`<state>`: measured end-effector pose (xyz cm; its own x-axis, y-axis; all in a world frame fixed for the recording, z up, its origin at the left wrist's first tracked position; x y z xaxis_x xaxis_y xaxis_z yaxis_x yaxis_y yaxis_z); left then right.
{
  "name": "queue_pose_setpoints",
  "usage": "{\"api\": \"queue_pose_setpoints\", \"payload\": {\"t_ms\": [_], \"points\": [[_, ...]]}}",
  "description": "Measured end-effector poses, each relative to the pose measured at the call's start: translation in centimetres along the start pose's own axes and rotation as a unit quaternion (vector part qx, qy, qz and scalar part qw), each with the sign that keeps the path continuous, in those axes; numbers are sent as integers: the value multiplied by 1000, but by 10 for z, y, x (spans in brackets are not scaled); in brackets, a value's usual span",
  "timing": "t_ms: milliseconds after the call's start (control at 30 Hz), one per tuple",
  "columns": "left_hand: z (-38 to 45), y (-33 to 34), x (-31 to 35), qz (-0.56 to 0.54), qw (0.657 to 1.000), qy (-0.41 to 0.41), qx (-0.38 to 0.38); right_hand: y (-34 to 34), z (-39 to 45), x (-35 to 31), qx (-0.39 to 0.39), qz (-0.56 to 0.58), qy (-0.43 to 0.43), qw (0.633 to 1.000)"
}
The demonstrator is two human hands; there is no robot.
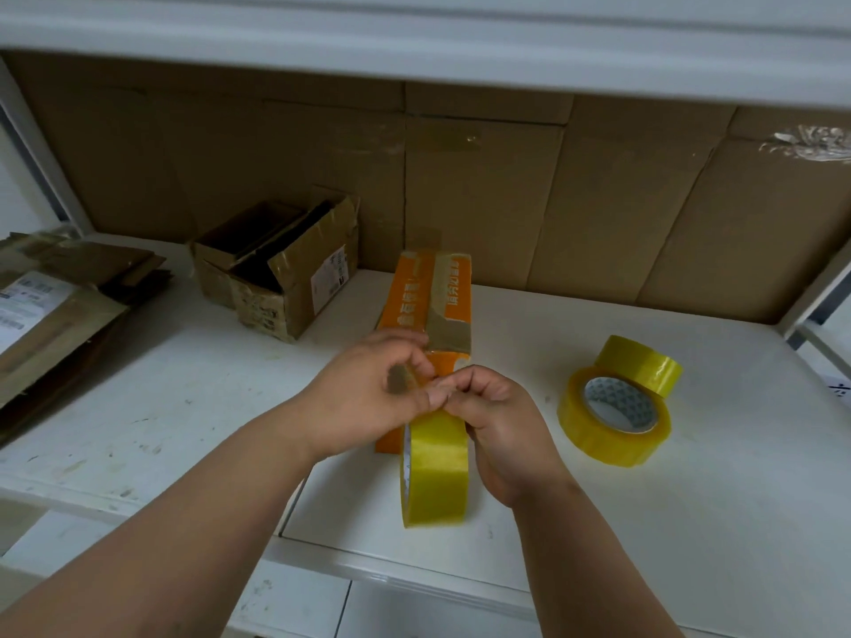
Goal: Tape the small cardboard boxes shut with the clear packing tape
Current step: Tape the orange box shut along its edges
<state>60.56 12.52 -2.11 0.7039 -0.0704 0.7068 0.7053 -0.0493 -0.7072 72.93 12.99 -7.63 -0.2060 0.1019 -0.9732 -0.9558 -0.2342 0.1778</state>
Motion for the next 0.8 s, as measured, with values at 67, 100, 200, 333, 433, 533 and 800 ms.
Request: {"api": "queue_pose_setpoints", "payload": {"t_ms": [67, 100, 200, 333, 433, 533, 800], "points": [[0, 0, 1, 11, 1000, -10, 0, 0, 1, 0, 1, -7, -8, 1000], [1, -2, 1, 9, 1000, -15, 3, 2, 1, -1, 1, -10, -13, 1000], [2, -5, 0, 7, 999, -29, 14, 4, 0, -2, 19, -23, -24, 999], [1, -6, 3, 38, 999, -25, 21, 2, 0, 0, 31, -25, -38, 999], [-2, -10, 6, 74, 995, 1, 67, 0, -3, -1, 42, -35, -37, 998], [-8, -14, 9, 77, 990, 14, 120, -6, -6, -5, 65, -51, -57, 995], [-22, -28, 14, 87, 974, -9, 211, -2, -30, 9, 31, 4, -45, 998]]}}
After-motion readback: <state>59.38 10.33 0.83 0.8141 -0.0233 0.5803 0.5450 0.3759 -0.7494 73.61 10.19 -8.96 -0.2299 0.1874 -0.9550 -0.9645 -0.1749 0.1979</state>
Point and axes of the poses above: each hand's wrist, its own z-axis towards the middle knuckle, its own y-axis out of the palm, x = y × z, the point moved 10 cm from there along z, towards the middle knuckle, and after that the axes turned 10 degrees about -y, right-handed, at the moved point
